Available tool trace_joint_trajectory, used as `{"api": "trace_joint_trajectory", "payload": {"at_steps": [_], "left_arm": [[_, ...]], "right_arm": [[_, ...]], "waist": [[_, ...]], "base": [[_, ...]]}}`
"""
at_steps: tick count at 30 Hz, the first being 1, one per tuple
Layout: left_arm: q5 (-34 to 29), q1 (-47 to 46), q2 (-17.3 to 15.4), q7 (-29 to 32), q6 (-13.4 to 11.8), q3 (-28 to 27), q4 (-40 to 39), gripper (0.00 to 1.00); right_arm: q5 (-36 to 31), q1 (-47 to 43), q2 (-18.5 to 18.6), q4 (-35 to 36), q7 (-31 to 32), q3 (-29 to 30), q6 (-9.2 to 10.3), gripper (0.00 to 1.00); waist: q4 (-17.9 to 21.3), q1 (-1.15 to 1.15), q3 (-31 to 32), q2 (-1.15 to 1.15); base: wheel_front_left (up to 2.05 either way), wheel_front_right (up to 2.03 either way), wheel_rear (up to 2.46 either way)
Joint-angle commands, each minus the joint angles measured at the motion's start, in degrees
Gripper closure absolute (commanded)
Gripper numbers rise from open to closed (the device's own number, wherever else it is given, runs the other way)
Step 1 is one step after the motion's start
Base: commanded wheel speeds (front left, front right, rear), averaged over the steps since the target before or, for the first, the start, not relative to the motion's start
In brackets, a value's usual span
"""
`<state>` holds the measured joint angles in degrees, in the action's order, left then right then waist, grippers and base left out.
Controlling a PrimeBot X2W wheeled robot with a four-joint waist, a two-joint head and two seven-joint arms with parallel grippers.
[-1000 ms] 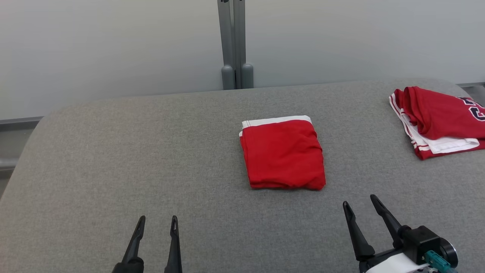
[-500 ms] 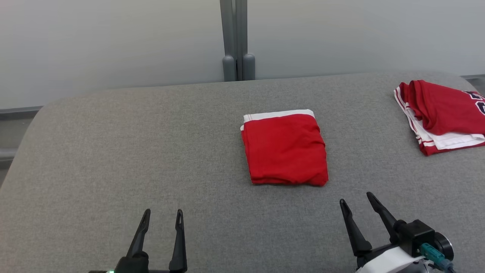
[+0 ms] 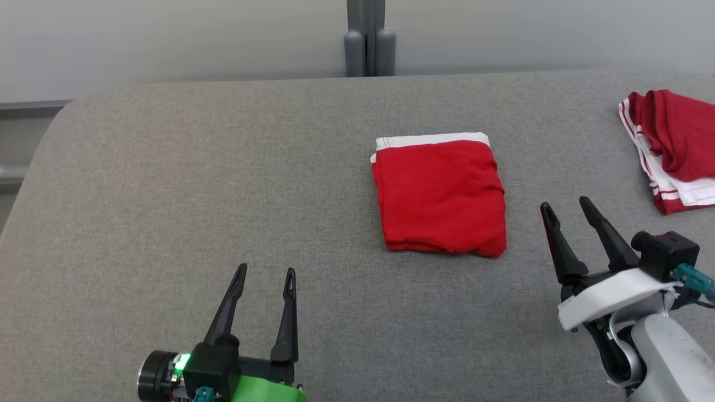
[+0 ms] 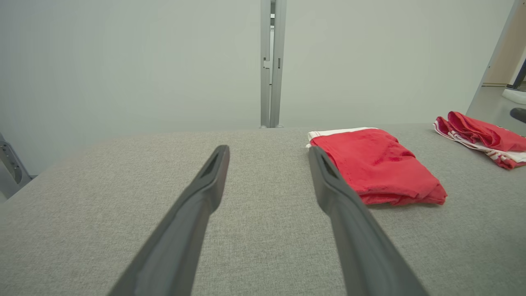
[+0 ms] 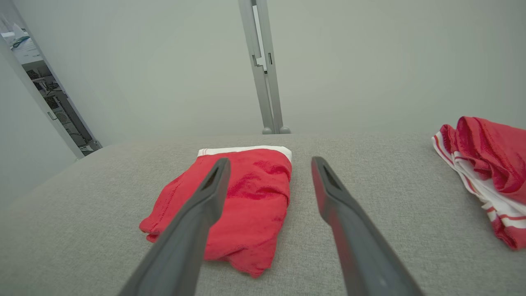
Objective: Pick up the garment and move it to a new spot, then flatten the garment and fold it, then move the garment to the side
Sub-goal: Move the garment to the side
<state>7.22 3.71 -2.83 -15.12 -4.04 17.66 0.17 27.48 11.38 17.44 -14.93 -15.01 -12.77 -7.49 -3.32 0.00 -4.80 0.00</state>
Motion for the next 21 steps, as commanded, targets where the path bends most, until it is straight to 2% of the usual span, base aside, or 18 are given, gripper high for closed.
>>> {"api": "trace_joint_trajectory", "payload": {"at_steps": [1, 5, 13, 16, 21], "left_arm": [[0.40, -1.43, -0.14, 0.02, -0.20, 0.23, -0.22, 0.00], [0.65, -3.01, -0.14, 0.02, -0.05, 0.91, 0.02, 0.00], [0.97, -5.60, -0.14, 0.02, -0.16, 2.47, 0.22, 0.00], [1.24, -6.86, -0.14, 0.02, -0.45, 3.08, 0.19, 0.00], [1.51, -7.82, -0.14, 0.02, -0.60, 3.61, 0.32, 0.00]], "right_arm": [[3.15, 2.20, 1.41, -1.70, -0.18, -1.38, -0.02, 0.00], [14.65, 7.99, 4.94, -5.69, 1.28, -6.48, -0.02, 0.00], [35.90, 15.42, 10.09, -9.37, 9.78, -13.06, -0.02, 0.00], [41.39, 17.90, 11.58, -11.09, 10.79, -14.66, -0.02, 0.00], [45.60, 19.93, 12.41, -12.82, 12.32, -17.53, -0.02, 0.00]], "waist": [[-1.82, 0.00, -3.19, 0.00], [-2.56, 0.00, -5.72, 0.00], [-4.12, 0.00, -9.34, 0.00], [-4.96, 0.00, -10.92, 0.00], [-5.72, 0.00, -12.34, 0.00]], "base": [[0.00, 0.00, 0.00], [0.00, 0.00, 0.00], [0.00, 0.00, 0.00], [0.00, 0.00, 0.00], [0.00, 0.00, 0.00]]}}
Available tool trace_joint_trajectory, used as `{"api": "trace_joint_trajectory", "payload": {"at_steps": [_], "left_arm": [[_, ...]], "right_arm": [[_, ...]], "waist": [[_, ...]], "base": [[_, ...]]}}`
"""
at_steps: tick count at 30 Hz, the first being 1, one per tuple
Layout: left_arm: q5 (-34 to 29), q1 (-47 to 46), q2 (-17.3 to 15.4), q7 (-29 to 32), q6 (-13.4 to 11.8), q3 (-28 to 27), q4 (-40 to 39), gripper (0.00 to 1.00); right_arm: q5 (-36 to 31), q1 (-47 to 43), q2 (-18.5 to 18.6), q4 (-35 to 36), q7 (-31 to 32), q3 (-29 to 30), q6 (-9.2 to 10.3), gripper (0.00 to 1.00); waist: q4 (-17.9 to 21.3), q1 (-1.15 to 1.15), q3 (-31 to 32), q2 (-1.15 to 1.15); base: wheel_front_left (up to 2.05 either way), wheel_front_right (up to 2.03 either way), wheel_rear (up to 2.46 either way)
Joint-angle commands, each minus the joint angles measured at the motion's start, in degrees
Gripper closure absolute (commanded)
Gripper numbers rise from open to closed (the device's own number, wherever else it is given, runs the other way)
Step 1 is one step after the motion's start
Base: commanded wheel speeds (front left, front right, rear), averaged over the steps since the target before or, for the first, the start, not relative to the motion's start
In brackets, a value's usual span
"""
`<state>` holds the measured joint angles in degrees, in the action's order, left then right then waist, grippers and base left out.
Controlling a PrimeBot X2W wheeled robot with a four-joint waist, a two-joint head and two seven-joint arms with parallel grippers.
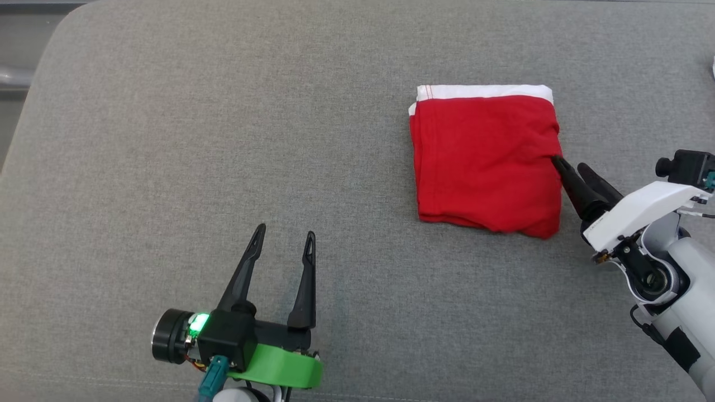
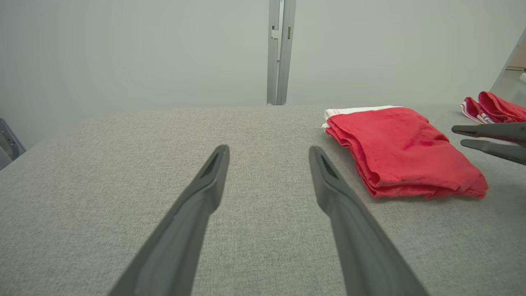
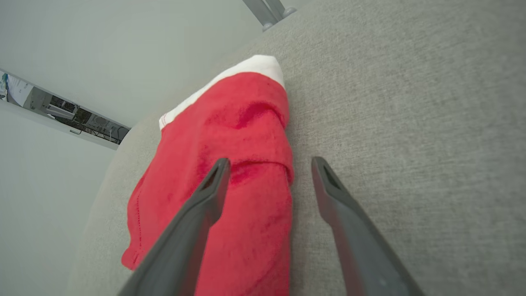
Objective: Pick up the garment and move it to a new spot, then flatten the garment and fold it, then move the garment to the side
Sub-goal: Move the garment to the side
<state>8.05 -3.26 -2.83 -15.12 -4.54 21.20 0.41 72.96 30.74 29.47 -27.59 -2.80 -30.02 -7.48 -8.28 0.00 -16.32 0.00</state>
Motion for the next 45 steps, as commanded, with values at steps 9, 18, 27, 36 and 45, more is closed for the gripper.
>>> {"api": "trace_joint_trajectory", "payload": {"at_steps": [9, 18, 27, 36, 45], "left_arm": [[0.60, -1.52, -0.14, 0.02, -0.55, -0.02, 0.36, 0.00], [-0.58, -1.75, -0.14, 0.02, -0.13, -0.68, -0.18, 0.00], [-2.56, -4.21, -0.15, 0.02, 0.72, -1.48, -1.92, 0.00], [-6.52, -7.18, -1.19, 0.02, 3.54, -1.63, -2.32, 0.00], [-7.74, -9.34, -1.72, 0.02, 4.37, -1.81, -3.43, 0.00]], "right_arm": [[2.82, 2.71, 1.88, -0.68, -3.26, -5.58, -0.03, 1.00], [-0.89, 5.93, 8.27, -0.86, -8.43, -11.25, -0.03, 1.00], [-5.51, 12.34, 19.29, 0.42, -11.00, -13.48, -0.03, 1.00], [-9.69, 19.26, 27.28, -0.82, -11.81, -12.27, -0.02, 1.00], [-12.03, 23.39, 33.12, -2.55, -11.49, -10.98, -0.02, 1.00]], "waist": [[-0.69, 0.00, -1.27, 0.00], [2.10, 0.00, -1.78, 0.00], [6.60, 0.00, -6.98, 0.00], [10.65, 0.00, -13.27, 0.00], [11.33, 0.00, -17.08, 0.00]], "base": [[0.00, 0.00, 0.00], [0.00, 0.00, 0.00], [0.00, 0.00, 0.00], [0.00, 0.00, 0.00], [0.00, 0.00, 0.00]]}}
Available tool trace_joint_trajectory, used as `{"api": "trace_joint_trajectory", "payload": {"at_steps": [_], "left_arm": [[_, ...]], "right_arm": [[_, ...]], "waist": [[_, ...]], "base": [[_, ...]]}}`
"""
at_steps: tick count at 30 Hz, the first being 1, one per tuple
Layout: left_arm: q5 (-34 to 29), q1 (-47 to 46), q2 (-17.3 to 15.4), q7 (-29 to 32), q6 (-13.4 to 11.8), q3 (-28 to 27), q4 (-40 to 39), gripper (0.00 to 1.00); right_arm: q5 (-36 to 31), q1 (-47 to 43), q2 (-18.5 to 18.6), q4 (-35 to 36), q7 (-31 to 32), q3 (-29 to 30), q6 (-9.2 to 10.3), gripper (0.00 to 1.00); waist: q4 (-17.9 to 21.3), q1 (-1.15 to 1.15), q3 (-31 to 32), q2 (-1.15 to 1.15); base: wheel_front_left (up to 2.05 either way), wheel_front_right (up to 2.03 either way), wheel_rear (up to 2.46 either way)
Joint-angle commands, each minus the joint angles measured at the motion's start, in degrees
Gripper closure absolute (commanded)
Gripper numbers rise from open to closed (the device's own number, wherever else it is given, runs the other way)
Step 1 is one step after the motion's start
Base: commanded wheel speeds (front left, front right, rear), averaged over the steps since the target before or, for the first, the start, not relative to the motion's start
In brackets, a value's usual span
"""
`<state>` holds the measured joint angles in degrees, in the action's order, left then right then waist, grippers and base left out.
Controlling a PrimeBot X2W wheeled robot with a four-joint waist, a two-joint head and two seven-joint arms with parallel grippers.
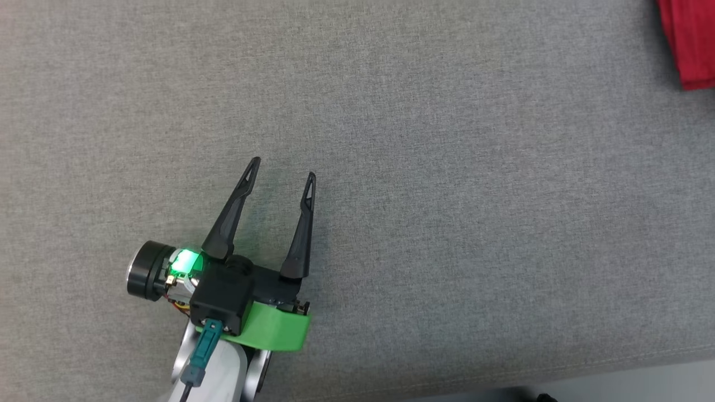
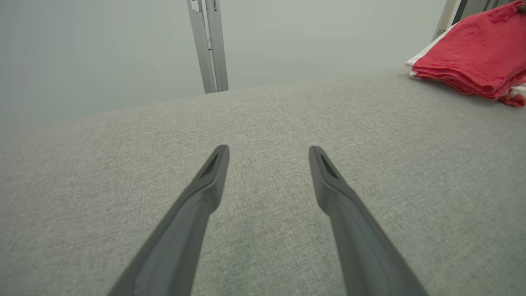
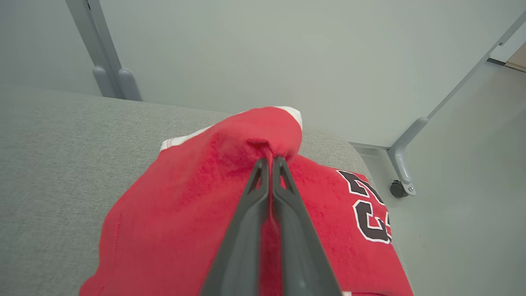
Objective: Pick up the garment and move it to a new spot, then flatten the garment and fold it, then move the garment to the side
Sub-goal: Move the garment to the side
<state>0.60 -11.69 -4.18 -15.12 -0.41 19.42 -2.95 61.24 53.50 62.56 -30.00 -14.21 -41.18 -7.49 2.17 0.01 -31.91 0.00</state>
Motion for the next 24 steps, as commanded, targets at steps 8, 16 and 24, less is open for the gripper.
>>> {"api": "trace_joint_trajectory", "payload": {"at_steps": [8, 16, 24], "left_arm": [[-0.51, -1.51, -1.09, 0.02, 0.56, 0.26, -0.41, 0.00], [-0.57, -1.99, -1.62, 0.02, 0.43, 0.25, -0.31, 0.00], [-0.35, -1.33, -1.60, 0.02, 0.11, 0.80, 0.20, 0.00]], "right_arm": [[-3.01, 1.35, 3.92, -2.79, -0.62, 2.27, 0.00, 1.00], [-5.48, 0.97, 3.06, -7.05, -0.91, 4.76, 0.00, 1.00], [-7.38, -0.01, -4.73, -20.91, -0.66, 7.63, 0.00, 0.00]], "waist": [[0.65, -0.01, -3.72, 0.00], [0.49, -0.01, -3.99, 0.00], [0.28, -0.01, -2.06, 0.00]], "base": [[0.00, 0.00, 0.00], [0.00, 0.00, 0.00], [0.00, 0.00, 0.00]]}}
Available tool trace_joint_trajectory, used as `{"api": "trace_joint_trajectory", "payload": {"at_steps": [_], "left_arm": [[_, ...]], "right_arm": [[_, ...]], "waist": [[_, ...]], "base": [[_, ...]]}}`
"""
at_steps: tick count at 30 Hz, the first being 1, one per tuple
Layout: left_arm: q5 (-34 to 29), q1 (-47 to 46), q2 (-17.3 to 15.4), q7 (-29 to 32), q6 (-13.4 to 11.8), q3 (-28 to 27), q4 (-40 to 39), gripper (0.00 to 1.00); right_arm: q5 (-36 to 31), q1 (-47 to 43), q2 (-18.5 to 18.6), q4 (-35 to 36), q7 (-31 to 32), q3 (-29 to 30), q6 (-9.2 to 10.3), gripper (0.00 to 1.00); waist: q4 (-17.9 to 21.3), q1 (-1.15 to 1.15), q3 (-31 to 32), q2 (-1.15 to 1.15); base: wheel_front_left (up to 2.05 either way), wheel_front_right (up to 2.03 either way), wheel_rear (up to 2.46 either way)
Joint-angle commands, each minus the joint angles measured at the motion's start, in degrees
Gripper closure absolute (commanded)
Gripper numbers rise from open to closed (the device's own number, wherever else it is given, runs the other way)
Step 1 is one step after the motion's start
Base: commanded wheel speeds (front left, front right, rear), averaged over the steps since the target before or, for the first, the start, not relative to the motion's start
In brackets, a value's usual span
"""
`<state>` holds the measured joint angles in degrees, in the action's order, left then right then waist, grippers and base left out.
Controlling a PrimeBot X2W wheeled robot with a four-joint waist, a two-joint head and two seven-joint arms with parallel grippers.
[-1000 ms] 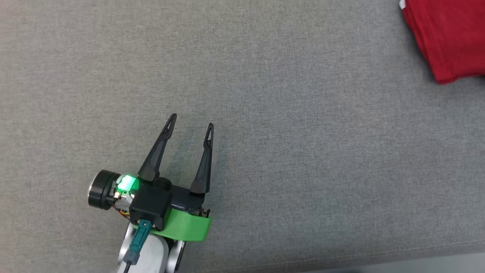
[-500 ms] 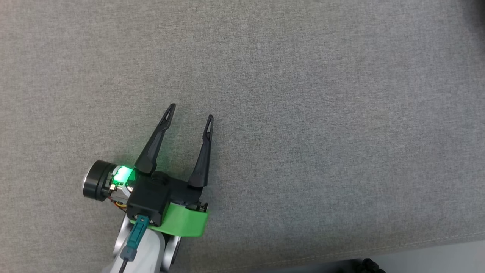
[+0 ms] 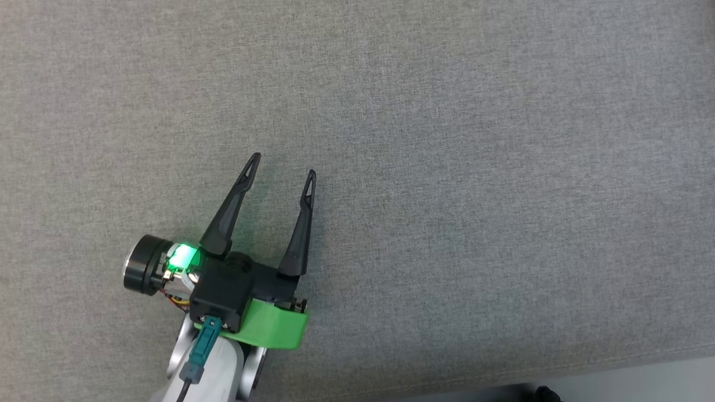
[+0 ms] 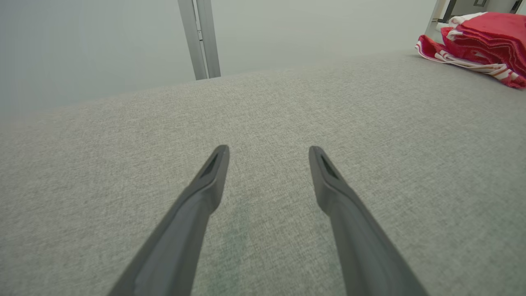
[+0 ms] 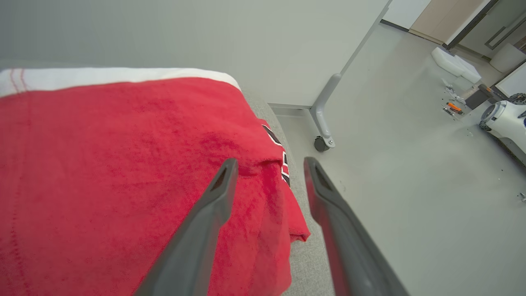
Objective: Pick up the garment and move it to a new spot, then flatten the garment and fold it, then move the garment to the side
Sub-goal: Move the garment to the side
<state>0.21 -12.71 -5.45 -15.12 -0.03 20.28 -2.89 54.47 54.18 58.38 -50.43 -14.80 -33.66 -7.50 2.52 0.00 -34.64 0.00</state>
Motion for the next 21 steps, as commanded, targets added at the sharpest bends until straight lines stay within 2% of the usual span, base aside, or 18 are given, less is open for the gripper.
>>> {"api": "trace_joint_trajectory", "payload": {"at_steps": [1, 5, 9, 13, 18, 21], "left_arm": [[0.14, -0.10, -0.26, 0.02, -0.31, 0.03, 0.16, 0.00], [0.73, 1.17, 0.04, 0.02, -0.59, 0.20, 0.60, 0.00], [1.75, 2.95, 0.54, 0.02, -1.15, -0.21, 1.02, 0.00], [2.89, 5.34, 1.24, 0.03, -1.63, -0.76, 1.94, 0.00], [5.68, 8.99, 2.03, 0.02, -2.34, -2.57, 3.18, 0.00], [7.47, 10.96, 2.26, 0.02, -2.19, -3.95, 3.29, 0.00]], "right_arm": [[-1.20, -0.73, -1.56, -2.02, -0.04, 0.10, 0.01, 0.00], [-5.07, -1.07, -6.08, -5.54, -0.33, -0.16, 0.01, 0.00], [-8.31, -3.67, -11.10, -0.84, -0.36, 3.76, 0.01, 0.00], [-15.21, -11.99, -17.45, 8.31, -0.38, 12.10, 0.01, 0.00], [-27.58, -27.07, -30.28, 23.60, -0.38, 25.24, 0.02, 0.00], [-34.39, -35.02, -37.14, 33.04, -0.40, 26.97, 0.02, 0.00]], "waist": [[-0.12, 0.00, 1.12, 0.00], [-0.24, 0.00, 4.21, 0.00], [-0.01, 0.00, 8.64, 0.00], [0.14, 0.00, 14.23, 0.00], [-0.03, 0.00, 21.29, 0.00], [-0.42, 0.00, 24.96, 0.00]], "base": [[0.00, 0.00, 0.00], [0.00, 0.00, 0.00], [0.00, 0.00, 0.00], [0.00, 0.00, 0.00], [0.00, 0.00, 0.00], [0.00, 0.00, 0.00]]}}
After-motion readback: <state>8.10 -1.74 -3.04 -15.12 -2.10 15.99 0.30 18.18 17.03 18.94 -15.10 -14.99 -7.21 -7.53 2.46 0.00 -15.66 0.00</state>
